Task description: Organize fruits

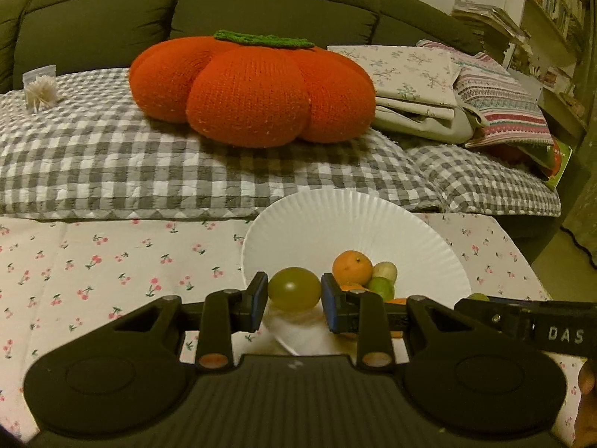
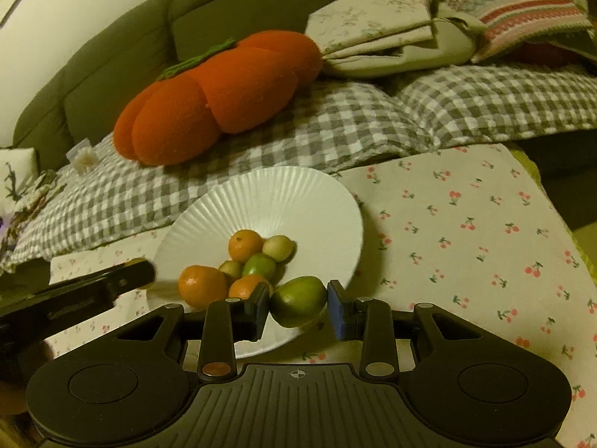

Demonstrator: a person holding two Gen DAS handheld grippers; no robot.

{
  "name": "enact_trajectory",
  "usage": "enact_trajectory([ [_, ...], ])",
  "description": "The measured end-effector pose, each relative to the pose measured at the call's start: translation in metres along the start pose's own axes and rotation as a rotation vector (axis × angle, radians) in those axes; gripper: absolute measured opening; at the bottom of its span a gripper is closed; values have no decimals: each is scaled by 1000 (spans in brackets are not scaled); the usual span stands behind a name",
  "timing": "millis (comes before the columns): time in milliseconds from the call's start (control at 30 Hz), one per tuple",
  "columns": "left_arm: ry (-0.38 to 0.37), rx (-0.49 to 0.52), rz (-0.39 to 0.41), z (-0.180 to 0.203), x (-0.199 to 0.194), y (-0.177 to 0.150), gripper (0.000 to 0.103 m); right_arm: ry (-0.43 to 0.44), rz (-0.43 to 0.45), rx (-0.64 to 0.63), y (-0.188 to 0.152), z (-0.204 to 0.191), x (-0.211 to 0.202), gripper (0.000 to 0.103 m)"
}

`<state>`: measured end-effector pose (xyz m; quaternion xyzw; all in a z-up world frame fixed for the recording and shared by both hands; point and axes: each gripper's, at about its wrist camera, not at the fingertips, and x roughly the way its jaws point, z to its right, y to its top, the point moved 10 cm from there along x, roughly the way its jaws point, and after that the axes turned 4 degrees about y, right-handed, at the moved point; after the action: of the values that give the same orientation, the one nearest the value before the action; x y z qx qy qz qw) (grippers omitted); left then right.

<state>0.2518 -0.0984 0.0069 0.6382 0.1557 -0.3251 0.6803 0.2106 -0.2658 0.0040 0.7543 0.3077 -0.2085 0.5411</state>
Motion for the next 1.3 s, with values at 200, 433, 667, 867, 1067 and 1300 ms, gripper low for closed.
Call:
enact_trajectory([
  [200,-36,4,-3,3,10,-2,30,16,20,-54,1,-10,7,33],
  [433,-61,-12,-5,3,11,-5,56,5,4,-65,-3,-7,17,34],
  [667,-68,-53,1,-5,0,0,57,7,42,-40,5,-4,7,56],
  [867,-50,-61,-8,-9,-14,0,57,2,40,39,10,7,-1,56],
  [1067,-23,-44,-33,-8,-35,-11,57,-15,26,79,9,11,-10,56],
  [1300,43,-15,-95,-14,-62,-37,57,-6,1,103,1,3,-23,59],
])
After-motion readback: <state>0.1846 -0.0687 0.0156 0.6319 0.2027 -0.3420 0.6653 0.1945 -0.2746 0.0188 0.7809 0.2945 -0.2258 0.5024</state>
